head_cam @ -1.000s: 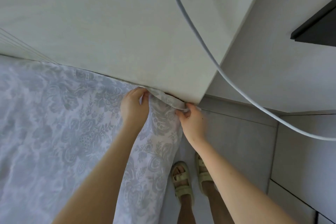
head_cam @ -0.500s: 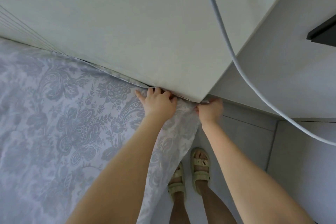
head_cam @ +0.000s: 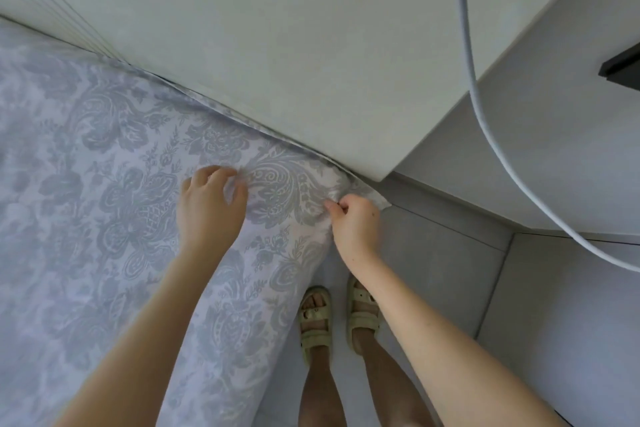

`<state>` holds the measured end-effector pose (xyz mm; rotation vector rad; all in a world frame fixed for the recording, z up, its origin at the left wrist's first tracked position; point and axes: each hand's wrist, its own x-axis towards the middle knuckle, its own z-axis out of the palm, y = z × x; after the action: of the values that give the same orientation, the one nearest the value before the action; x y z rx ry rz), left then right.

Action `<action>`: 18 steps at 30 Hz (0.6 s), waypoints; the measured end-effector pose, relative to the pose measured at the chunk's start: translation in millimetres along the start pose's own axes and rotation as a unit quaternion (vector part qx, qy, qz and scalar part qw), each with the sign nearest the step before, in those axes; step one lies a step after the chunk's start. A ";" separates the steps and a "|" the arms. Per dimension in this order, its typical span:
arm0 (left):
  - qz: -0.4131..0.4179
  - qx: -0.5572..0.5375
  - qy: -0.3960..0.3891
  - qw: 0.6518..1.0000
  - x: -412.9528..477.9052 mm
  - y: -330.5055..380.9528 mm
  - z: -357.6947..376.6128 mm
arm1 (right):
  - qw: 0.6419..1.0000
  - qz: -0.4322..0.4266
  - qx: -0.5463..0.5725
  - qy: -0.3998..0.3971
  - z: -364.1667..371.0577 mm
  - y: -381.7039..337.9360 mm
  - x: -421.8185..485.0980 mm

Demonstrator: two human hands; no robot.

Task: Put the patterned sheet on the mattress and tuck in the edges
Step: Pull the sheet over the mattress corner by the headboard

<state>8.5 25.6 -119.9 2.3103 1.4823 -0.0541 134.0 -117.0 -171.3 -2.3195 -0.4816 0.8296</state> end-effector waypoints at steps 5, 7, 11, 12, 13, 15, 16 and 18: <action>0.038 0.020 -0.096 0.994 -42.3 -23.1 12.5 | 0.972 -0.201 -0.114 0.048 -36.4 10.4 8.3; 0.066 0.042 -0.119 0.990 -51.7 -33.2 16.0 | 0.969 -0.198 -0.133 0.064 -40.7 8.3 14.4; 0.082 0.076 -0.144 0.983 -68.1 -50.7 21.1 | 0.977 -0.040 -0.211 -0.020 -23.2 -1.9 26.3; 0.084 0.074 -0.141 0.984 -73.3 -53.1 23.1 | 0.972 -0.022 -0.231 -0.036 -23.3 -9.4 26.5; 0.082 0.069 -0.139 0.985 -79.3 -54.8 25.0 | 0.962 -0.025 -0.267 -0.042 -23.4 -16.4 25.3; 0.065 0.064 -0.148 0.985 -93.6 -57.3 28.9 | 0.935 -0.118 -0.334 0.017 -26.6 -29.6 15.5; 0.061 0.070 -0.155 0.984 -102.3 -59.5 31.1 | 0.925 -0.205 -0.314 0.063 -26.6 -36.0 9.2; 0.070 0.088 -0.165 0.980 -122.1 -65.7 33.5 | 0.892 -0.360 -0.266 0.068 -19.1 -42.2 2.5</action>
<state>-97.1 -67.9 -141.4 2.3911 1.1882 -0.5223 143.3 -92.6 -132.8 -2.3349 -1.5390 0.1713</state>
